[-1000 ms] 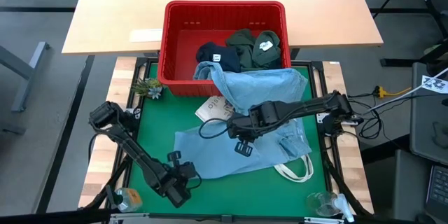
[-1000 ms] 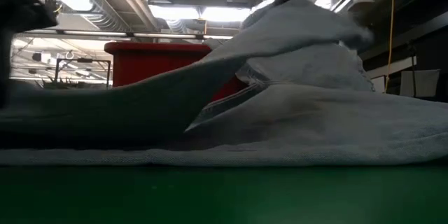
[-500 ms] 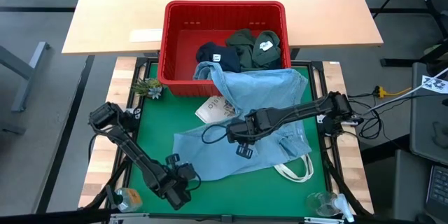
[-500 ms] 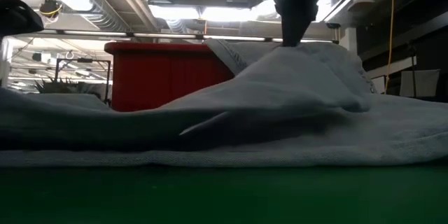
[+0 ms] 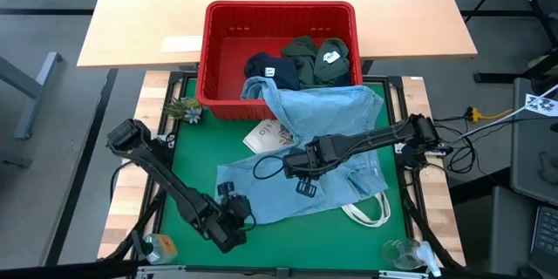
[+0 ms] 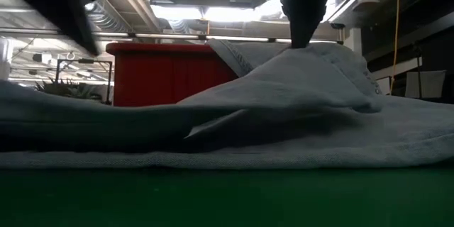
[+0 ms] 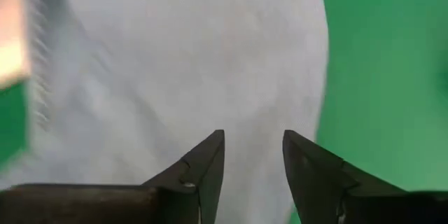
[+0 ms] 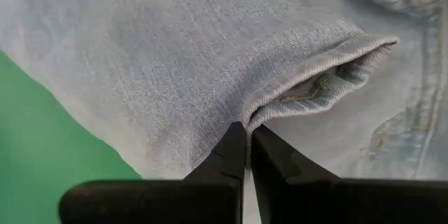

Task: Fold laundry
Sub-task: Fold the light blue pants

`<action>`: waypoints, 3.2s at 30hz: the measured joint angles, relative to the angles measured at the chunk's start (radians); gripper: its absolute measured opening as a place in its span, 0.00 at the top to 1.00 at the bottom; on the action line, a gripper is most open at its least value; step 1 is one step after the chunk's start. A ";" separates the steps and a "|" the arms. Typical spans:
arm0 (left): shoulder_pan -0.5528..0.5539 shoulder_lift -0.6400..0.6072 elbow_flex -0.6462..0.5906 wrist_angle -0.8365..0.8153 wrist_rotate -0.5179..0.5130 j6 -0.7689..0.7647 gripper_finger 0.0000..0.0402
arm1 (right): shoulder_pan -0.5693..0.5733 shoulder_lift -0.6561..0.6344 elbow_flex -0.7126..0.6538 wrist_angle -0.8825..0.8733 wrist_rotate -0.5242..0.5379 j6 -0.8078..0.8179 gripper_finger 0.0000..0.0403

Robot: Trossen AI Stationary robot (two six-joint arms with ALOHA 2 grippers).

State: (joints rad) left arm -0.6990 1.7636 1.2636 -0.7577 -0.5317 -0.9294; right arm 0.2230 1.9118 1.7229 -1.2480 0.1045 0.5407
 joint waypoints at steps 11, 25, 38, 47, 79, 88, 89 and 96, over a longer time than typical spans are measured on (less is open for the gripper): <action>0.259 -0.098 0.000 -0.235 0.076 0.053 0.67 | 0.000 0.000 0.000 -0.007 0.088 -0.007 0.97; 0.570 -0.093 0.000 -0.274 0.438 0.399 0.67 | 0.000 0.000 0.000 -0.006 0.095 -0.078 0.97; 0.701 -0.093 -0.137 -0.271 0.601 0.568 0.67 | 0.000 0.000 0.000 -0.005 0.096 -0.101 0.97; 0.720 -0.092 -0.210 -0.219 0.677 0.600 0.67 | 0.000 0.000 0.000 0.029 0.097 -0.101 0.97; 0.660 -0.129 -0.219 -0.427 0.707 0.603 1.00 | 0.000 0.000 0.000 0.025 0.211 -0.040 0.97; 0.565 -0.136 -0.219 -0.485 0.682 0.545 1.00 | -0.001 0.057 -0.001 0.021 0.145 -0.021 0.97; 0.556 -0.136 -0.219 -0.485 0.667 0.544 1.00 | -0.001 0.060 -0.001 0.020 0.121 -0.022 0.97; 0.511 -0.135 -0.219 -0.462 0.550 0.539 1.00 | -0.001 0.073 -0.001 -0.003 0.124 -0.019 0.97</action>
State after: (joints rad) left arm -0.1880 1.6291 1.0443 -1.2198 0.0184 -0.3905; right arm 0.2222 1.9844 1.7222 -1.2509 0.2286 0.5213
